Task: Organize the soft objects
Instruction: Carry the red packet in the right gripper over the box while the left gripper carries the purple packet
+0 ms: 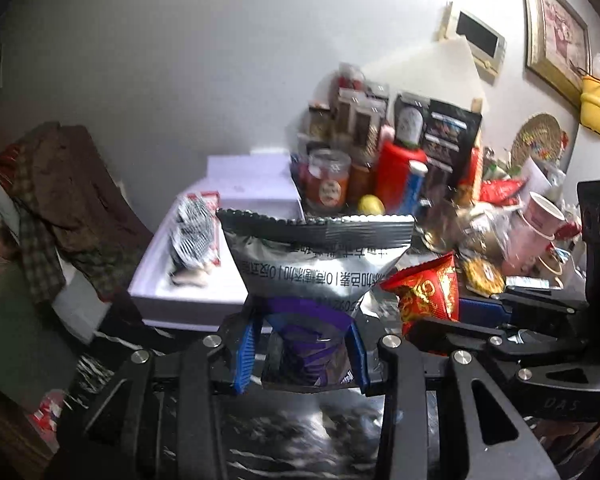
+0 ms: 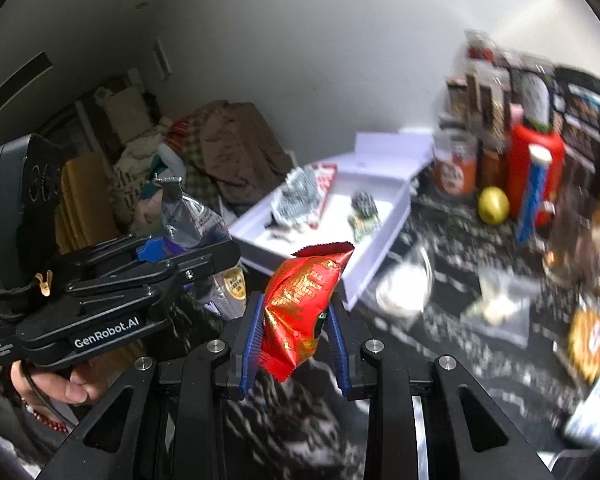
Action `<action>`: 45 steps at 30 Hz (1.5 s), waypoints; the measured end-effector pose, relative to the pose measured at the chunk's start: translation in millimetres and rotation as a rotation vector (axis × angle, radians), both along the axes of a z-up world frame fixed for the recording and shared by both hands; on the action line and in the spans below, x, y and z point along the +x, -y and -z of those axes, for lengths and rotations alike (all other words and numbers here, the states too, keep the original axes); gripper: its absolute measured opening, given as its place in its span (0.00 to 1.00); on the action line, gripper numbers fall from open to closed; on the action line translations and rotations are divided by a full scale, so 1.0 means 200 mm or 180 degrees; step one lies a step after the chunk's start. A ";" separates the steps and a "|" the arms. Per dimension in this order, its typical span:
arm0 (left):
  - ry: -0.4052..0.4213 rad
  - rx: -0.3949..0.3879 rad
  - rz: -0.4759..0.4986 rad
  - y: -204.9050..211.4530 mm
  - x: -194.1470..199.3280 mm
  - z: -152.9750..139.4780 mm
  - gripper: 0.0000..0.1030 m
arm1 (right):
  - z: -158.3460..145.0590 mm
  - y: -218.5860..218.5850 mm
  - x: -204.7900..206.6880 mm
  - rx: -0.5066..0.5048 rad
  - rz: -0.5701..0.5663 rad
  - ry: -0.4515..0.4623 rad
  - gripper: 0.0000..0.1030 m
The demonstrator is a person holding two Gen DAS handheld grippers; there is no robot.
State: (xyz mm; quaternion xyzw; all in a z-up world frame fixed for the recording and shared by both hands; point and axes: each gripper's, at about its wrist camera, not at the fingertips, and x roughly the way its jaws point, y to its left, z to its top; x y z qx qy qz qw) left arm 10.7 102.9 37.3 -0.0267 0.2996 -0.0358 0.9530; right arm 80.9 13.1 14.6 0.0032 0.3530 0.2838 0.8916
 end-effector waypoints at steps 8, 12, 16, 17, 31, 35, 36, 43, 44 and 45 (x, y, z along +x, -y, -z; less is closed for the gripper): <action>0.0266 0.0044 -0.0109 -0.12 0.12 -0.15 0.37 | -0.14 -0.13 0.17 -0.0001 -0.0177 0.0269 0.29; 0.0314 0.0037 -0.0131 -0.19 0.22 -0.19 0.37 | -0.18 -0.17 0.27 0.0015 -0.0221 0.0329 0.29; 0.0302 0.0024 -0.0150 -0.25 0.33 -0.19 0.37 | -0.20 -0.21 0.39 -0.0002 -0.0218 0.0365 0.29; 0.0294 0.0023 -0.0152 -0.26 0.35 -0.19 0.37 | -0.20 -0.21 0.42 -0.0010 -0.0215 0.0372 0.29; 0.0098 0.0053 -0.0120 -0.39 0.75 -0.08 0.37 | -0.08 -0.34 0.82 -0.0125 -0.0223 0.0266 0.29; 0.0032 0.0062 -0.0113 -0.42 0.84 -0.03 0.37 | -0.04 -0.36 0.91 -0.0152 -0.0211 0.0216 0.29; 0.0004 0.0063 -0.0109 -0.43 0.87 -0.01 0.37 | -0.03 -0.36 0.93 -0.0159 -0.0205 0.0194 0.29; -0.0251 0.0089 -0.0078 -0.44 1.02 0.13 0.37 | 0.10 -0.37 1.06 -0.0240 -0.0191 -0.0005 0.29; -0.0285 0.0094 -0.0070 -0.43 1.03 0.15 0.37 | 0.12 -0.37 1.07 -0.0251 -0.0187 -0.0037 0.29; -0.0330 0.0099 -0.0061 -0.43 1.05 0.18 0.37 | 0.14 -0.37 1.09 -0.0261 -0.0179 -0.0073 0.29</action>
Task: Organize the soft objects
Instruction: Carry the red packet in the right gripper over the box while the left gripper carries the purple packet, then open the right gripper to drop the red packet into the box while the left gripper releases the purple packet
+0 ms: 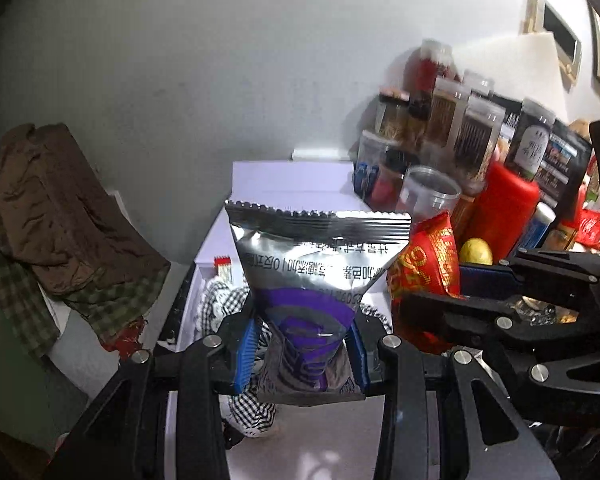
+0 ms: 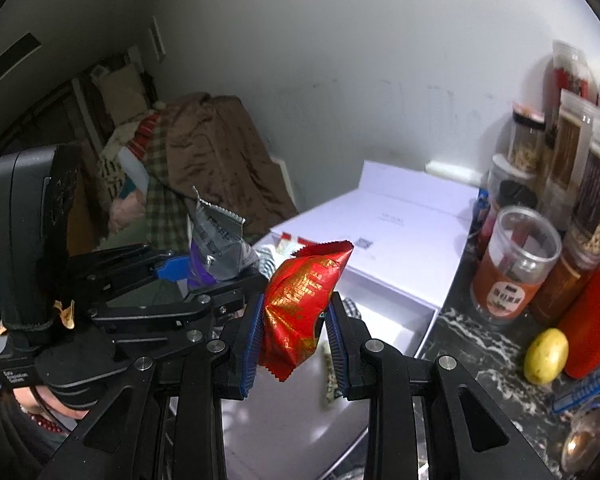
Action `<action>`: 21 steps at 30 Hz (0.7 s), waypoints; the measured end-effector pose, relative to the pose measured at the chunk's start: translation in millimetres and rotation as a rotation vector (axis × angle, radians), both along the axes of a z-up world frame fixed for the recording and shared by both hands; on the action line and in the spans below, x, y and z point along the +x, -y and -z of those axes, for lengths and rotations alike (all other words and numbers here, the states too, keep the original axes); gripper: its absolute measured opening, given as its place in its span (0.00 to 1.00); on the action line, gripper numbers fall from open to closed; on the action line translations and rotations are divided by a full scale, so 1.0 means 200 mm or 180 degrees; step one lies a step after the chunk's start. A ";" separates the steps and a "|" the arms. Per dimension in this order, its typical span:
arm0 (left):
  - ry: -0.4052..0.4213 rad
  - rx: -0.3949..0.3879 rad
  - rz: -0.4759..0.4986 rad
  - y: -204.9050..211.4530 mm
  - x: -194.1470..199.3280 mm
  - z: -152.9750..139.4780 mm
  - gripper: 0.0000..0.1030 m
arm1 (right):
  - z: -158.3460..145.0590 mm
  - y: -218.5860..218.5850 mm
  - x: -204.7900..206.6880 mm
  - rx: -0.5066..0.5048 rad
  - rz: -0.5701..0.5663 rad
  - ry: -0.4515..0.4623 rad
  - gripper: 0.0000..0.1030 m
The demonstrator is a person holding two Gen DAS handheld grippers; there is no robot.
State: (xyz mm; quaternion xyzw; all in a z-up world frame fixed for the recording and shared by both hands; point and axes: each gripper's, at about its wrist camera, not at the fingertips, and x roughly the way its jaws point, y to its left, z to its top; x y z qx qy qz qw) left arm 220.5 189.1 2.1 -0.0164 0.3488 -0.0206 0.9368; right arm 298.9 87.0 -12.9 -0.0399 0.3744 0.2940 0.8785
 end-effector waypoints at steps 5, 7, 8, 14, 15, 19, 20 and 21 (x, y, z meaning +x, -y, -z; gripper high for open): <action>-0.0118 0.0020 0.0016 0.00 0.06 0.06 0.37 | 0.08 0.01 0.07 -0.0007 0.0036 -0.0151 0.29; -0.0156 0.0043 0.0026 0.00 0.08 0.08 0.37 | 0.11 0.01 0.10 -0.0013 0.0052 -0.0206 0.29; -0.0176 0.0049 0.0033 0.00 0.09 0.09 0.37 | 0.12 0.01 0.11 -0.0024 0.0059 -0.0225 0.29; -0.0343 0.0043 0.0029 0.00 0.16 0.16 0.37 | 0.19 0.01 0.15 -0.0088 0.0091 -0.0322 0.29; -0.0386 0.0027 0.0024 0.00 0.17 0.17 0.37 | 0.20 0.01 0.16 -0.0098 0.0093 -0.0348 0.29; -0.0478 0.0036 0.0010 0.00 0.19 0.22 0.37 | 0.25 0.01 0.19 -0.0141 0.0106 -0.0424 0.30; -0.0507 0.0031 -0.0001 -0.01 0.20 0.23 0.37 | 0.26 0.01 0.20 -0.0160 0.0115 -0.0437 0.30; -0.0558 0.0025 -0.0018 -0.01 0.20 0.24 0.37 | 0.27 0.01 0.20 -0.0173 0.0123 -0.0448 0.31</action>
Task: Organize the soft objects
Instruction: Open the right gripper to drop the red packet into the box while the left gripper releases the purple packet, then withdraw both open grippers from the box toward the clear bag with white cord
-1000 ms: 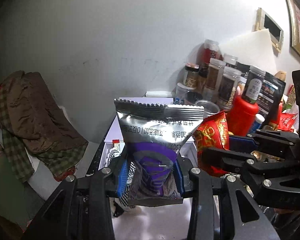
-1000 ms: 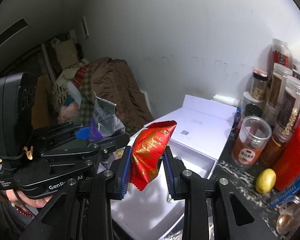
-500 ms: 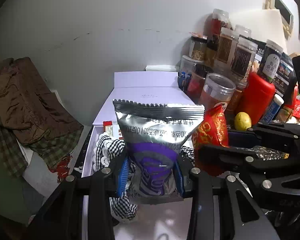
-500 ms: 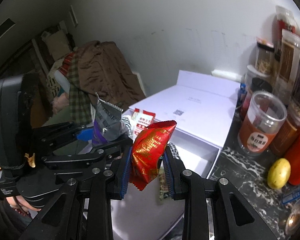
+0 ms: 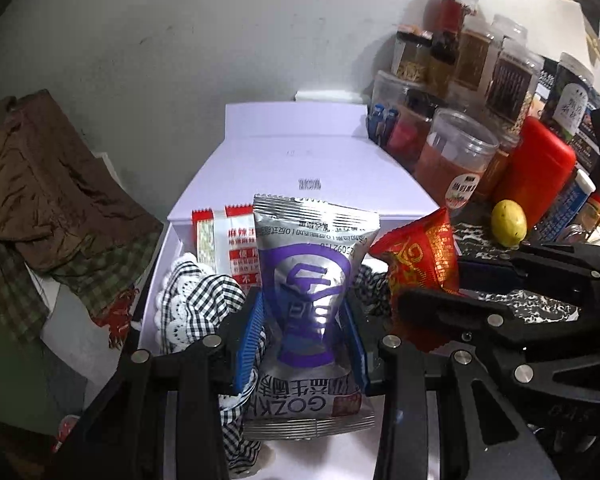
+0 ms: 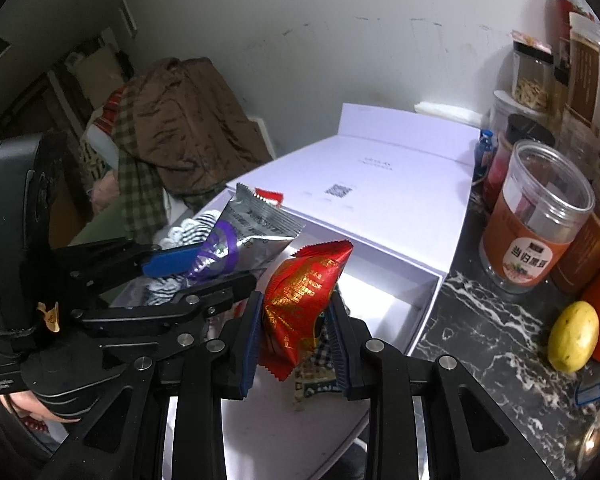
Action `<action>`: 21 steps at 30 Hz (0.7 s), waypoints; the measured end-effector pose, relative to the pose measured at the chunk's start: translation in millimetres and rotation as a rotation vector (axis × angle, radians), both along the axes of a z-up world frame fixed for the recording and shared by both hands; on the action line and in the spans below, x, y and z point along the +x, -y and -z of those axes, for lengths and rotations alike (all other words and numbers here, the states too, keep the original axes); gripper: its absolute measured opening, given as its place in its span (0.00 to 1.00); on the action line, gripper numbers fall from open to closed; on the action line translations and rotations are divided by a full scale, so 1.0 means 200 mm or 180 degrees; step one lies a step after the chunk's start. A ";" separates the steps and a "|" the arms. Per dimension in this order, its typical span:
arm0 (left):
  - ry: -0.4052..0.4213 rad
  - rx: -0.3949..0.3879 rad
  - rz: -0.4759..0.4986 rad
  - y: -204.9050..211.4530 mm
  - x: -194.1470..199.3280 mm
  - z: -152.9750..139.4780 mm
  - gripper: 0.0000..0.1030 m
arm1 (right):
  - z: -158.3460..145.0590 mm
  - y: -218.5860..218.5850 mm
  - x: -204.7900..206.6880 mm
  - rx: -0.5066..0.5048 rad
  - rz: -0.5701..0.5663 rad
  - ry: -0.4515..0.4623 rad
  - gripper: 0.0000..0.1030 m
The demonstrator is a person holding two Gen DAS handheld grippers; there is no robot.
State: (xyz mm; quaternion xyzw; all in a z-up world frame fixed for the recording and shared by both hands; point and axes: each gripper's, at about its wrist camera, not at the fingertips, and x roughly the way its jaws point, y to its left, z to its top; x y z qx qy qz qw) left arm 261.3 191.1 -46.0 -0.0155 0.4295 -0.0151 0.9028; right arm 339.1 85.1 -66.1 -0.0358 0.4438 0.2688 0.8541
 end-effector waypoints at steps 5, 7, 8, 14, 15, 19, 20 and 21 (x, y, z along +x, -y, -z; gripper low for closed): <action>-0.0163 0.0033 -0.0059 0.00 0.01 0.04 0.37 | 0.03 0.01 0.02 -0.0050 0.0036 -0.0049 0.33; -0.0195 0.0031 -0.0064 0.00 0.01 0.04 0.37 | 0.02 0.02 0.02 -0.0080 0.0062 -0.0023 0.47; -0.0210 0.0015 -0.0074 0.00 0.01 0.04 0.37 | 0.01 0.03 0.02 -0.0086 0.0085 0.0006 0.54; -0.0188 0.0010 -0.0190 0.00 -0.03 -0.03 0.51 | -0.10 0.11 -0.07 -0.0125 0.0194 0.0179 0.60; -0.0141 0.0039 -0.0205 0.00 -0.05 -0.06 0.67 | -0.13 0.13 -0.09 -0.0124 0.0223 0.0205 0.60; 0.0089 0.0140 -0.0272 0.04 -0.13 -0.16 0.78 | -0.21 0.21 -0.16 -0.0159 0.0360 0.0304 0.65; 0.0122 0.0148 -0.0274 0.04 -0.14 -0.18 0.78 | -0.22 0.22 -0.18 -0.0169 0.0389 0.0326 0.65; 0.0163 0.0126 -0.0265 0.05 -0.16 -0.21 0.78 | -0.24 0.24 -0.20 -0.0179 0.0417 0.0343 0.65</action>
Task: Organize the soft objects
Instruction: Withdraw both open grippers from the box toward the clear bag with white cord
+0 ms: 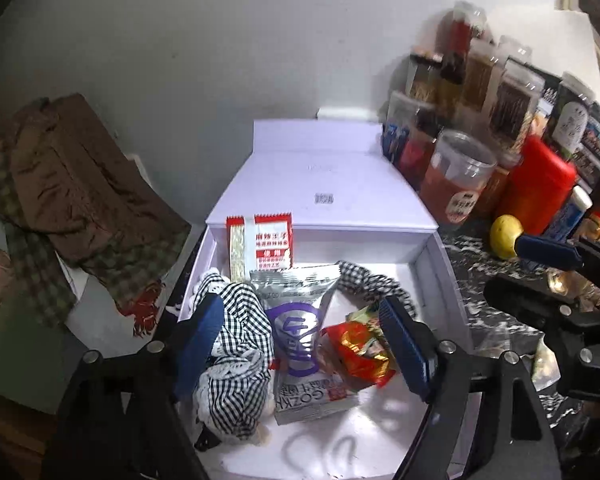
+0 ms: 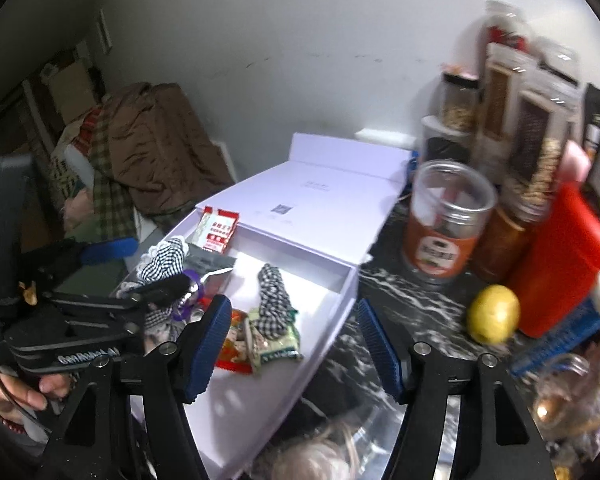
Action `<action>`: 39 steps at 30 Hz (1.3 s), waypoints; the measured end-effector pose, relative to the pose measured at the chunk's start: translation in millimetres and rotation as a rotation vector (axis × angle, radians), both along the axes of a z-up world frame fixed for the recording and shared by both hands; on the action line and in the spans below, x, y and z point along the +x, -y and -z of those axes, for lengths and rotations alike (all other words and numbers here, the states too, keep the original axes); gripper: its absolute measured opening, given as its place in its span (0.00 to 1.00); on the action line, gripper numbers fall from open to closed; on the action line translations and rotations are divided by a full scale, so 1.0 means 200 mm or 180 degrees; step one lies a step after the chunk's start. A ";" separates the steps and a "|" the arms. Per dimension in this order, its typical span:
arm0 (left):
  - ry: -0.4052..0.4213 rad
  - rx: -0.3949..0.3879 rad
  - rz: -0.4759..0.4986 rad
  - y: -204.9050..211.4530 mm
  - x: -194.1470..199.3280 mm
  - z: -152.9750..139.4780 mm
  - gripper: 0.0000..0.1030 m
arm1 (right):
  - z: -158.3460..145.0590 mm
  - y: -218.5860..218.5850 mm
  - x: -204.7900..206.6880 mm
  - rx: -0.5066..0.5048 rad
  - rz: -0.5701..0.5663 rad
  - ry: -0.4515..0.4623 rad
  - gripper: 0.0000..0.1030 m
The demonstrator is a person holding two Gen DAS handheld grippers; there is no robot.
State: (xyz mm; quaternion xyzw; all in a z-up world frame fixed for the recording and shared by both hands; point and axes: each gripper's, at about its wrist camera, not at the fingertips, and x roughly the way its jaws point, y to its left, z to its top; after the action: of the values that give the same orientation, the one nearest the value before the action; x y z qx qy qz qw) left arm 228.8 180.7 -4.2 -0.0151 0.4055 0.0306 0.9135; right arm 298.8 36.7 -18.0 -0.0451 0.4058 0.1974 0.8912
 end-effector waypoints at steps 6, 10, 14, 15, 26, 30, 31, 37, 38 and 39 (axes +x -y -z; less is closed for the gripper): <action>0.0189 -0.0044 0.0071 0.06 -0.11 -0.13 0.78 | -0.07 0.06 -0.13 -0.0021 0.0110 0.0048 0.71; 0.0311 -0.0041 0.0123 0.12 -0.21 -0.19 0.78 | -0.08 0.08 -0.23 -0.0056 0.0153 0.0104 0.77; 0.0382 -0.0065 0.0224 0.17 -0.30 -0.20 0.78 | -0.06 0.11 -0.31 -0.0041 0.0190 0.0065 0.77; 0.0402 -0.0083 0.0265 0.18 -0.33 -0.21 0.78 | -0.05 0.11 -0.33 -0.0035 0.0198 0.0054 0.77; 0.0284 -0.0165 0.0290 0.28 -0.50 -0.09 0.78 | 0.11 0.19 -0.48 0.0028 0.0308 -0.0115 0.77; 0.0216 -0.0241 0.0299 0.30 -0.57 -0.02 0.78 | 0.17 0.21 -0.54 0.0054 0.0356 -0.0150 0.77; 0.0202 -0.0262 0.0300 0.30 -0.58 -0.01 0.78 | 0.18 0.22 -0.55 0.0060 0.0364 -0.0152 0.77; 0.0038 -0.0435 0.0319 0.33 -0.65 0.11 0.78 | 0.27 0.24 -0.61 0.0089 0.0383 -0.0178 0.77; 0.0010 -0.0451 0.0319 0.34 -0.66 0.12 0.78 | 0.28 0.24 -0.61 0.0099 0.0380 -0.0194 0.77; -0.0018 -0.0468 0.0313 0.34 -0.67 0.14 0.78 | 0.30 0.24 -0.60 0.0107 0.0373 -0.0225 0.77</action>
State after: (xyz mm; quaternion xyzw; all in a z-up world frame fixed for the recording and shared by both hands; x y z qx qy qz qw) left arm 95.1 113.0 -32.3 -0.0621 0.4094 -0.0441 0.9092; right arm 178.2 -11.8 -78.9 0.0007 0.4357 0.1532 0.8870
